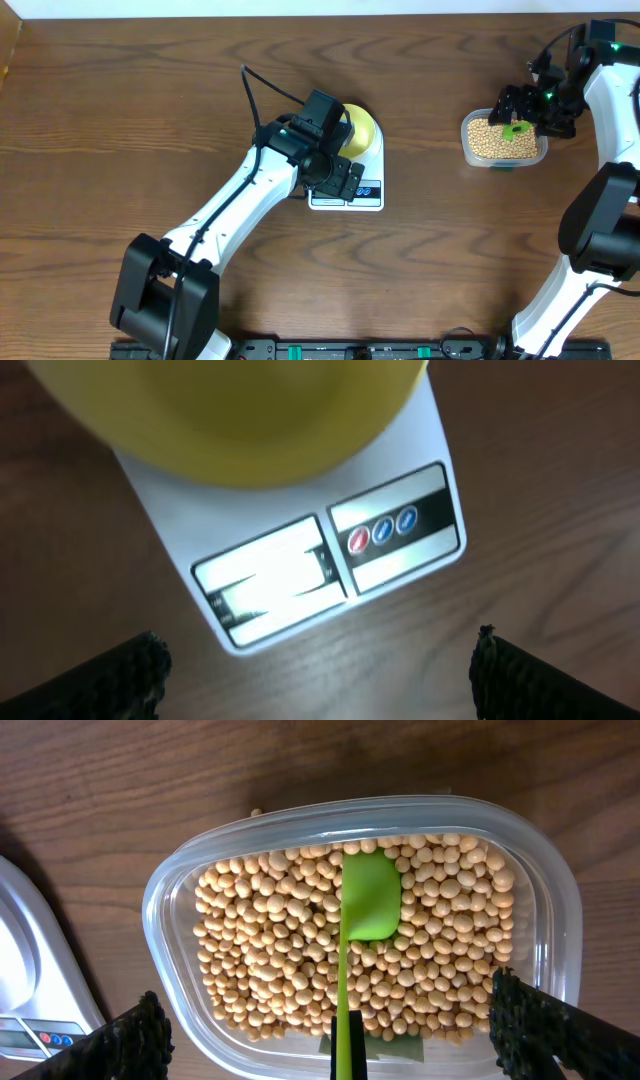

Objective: Scoop item into bowl and weigh 50g on scale

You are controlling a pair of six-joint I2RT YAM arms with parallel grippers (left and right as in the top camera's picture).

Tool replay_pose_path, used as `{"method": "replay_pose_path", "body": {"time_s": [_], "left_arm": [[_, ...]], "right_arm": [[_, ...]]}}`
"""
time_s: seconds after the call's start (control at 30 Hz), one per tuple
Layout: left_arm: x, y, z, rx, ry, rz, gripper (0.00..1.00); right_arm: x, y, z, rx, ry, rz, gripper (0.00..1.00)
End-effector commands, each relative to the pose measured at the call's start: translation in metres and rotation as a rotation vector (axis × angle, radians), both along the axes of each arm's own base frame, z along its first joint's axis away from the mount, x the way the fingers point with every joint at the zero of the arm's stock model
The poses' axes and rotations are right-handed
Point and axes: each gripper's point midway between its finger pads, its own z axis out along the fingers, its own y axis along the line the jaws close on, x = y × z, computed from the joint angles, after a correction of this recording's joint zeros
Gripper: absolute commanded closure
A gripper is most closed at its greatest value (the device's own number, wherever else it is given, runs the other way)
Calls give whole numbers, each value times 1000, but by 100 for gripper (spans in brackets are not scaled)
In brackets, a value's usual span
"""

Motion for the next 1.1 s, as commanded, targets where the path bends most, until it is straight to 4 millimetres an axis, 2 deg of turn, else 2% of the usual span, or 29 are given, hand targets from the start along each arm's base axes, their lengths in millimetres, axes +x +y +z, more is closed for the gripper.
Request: {"method": "replay_pose_path", "body": {"time_s": [0.0, 0.33, 0.53, 0.8, 1.07], "left_arm": [[-5, 2, -13, 38, 12, -39, 2], [-40, 5, -37, 133, 131, -182, 2], [-53, 12, -40, 169, 162, -281, 2], [-44, 7, -39, 152, 119, -291, 2], [-15, 5, -35, 103, 73, -60, 2]], "right_arm": [[4, -1, 3, -1, -12, 4, 1], [4, -1, 3, -1, -13, 5, 1], [4, -1, 3, -1, -13, 4, 1], [4, -1, 3, -1, -13, 4, 1], [4, -1, 3, -1, -13, 4, 1]]}}
